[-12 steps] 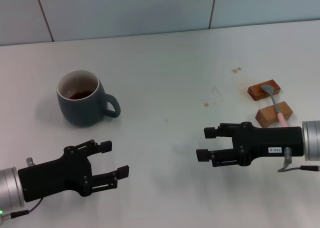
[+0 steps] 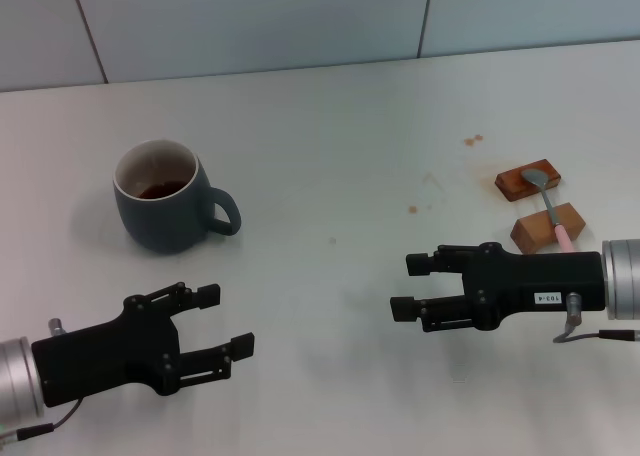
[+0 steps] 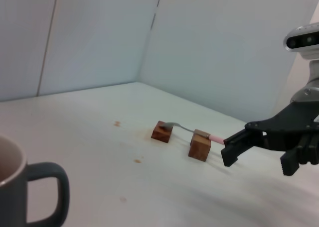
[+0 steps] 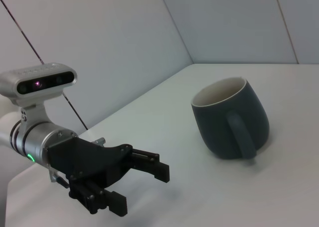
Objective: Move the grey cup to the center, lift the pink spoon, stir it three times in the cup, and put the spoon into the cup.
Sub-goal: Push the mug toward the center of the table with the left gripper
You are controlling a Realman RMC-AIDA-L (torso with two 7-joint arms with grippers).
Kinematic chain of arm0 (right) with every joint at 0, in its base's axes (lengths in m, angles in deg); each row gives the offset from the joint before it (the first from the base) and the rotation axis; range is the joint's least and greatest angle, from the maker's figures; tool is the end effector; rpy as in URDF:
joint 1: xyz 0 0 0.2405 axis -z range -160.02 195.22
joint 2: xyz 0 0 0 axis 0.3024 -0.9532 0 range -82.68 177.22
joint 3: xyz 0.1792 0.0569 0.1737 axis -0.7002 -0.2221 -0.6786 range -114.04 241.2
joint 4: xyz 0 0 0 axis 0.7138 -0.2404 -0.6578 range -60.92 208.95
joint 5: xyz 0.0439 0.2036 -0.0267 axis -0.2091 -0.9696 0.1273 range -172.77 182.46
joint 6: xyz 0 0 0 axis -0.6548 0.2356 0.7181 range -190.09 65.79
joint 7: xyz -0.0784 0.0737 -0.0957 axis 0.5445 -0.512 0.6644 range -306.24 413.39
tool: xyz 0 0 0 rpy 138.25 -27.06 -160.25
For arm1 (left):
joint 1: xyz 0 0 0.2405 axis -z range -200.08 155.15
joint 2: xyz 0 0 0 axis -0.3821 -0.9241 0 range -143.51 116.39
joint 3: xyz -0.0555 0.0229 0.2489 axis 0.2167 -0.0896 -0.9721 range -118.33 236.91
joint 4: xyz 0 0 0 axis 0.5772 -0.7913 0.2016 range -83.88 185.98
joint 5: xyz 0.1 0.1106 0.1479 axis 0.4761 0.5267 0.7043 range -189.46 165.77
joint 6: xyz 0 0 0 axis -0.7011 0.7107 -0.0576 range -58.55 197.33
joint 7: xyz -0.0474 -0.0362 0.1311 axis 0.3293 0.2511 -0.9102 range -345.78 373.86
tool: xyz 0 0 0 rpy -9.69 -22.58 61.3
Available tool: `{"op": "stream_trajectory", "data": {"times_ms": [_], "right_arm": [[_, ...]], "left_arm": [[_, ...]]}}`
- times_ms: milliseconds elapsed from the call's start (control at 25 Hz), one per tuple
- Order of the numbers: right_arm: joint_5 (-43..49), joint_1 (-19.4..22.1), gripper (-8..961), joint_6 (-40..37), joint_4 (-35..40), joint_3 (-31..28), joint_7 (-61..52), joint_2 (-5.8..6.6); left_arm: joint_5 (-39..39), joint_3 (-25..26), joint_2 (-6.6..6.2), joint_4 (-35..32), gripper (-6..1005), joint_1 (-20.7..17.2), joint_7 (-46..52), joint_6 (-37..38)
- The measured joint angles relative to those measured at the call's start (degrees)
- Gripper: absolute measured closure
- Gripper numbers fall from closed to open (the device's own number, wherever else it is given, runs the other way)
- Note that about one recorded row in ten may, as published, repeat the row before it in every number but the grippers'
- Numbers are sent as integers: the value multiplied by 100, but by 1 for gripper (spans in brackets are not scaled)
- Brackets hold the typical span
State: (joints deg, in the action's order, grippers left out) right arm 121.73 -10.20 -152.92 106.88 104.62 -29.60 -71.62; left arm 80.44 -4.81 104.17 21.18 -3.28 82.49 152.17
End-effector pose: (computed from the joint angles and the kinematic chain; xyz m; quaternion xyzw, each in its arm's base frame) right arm 0.2806 0.3008 -0.0201 -0.9251 0.2913 0.2327 0.0715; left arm -0.2936 0.2717 -0.0436 -0.9308 -0.2298 -0.2595 0.1164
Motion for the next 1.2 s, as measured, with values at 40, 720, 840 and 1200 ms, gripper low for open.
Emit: {"op": "stream_trajectory", "data": {"times_ms": [40, 720, 840, 1200], "right_arm": [[0, 0, 123, 0, 0, 0, 0, 0], [0, -34, 122, 35, -18, 1, -153, -2], [0, -34, 122, 43, -17, 0, -154, -2], [0, -34, 122, 66, -1, 0, -180, -2]], "left_arm": [[0, 30, -5, -8, 176, -10, 0, 29], [-155, 3622, 75, 158, 398, -7, -1914, -1137], [-368, 4185, 75, 520, 540, 135, -2637, -1534], [-1119, 4851, 77, 1560, 906, 635, -5596, -2261]]}}
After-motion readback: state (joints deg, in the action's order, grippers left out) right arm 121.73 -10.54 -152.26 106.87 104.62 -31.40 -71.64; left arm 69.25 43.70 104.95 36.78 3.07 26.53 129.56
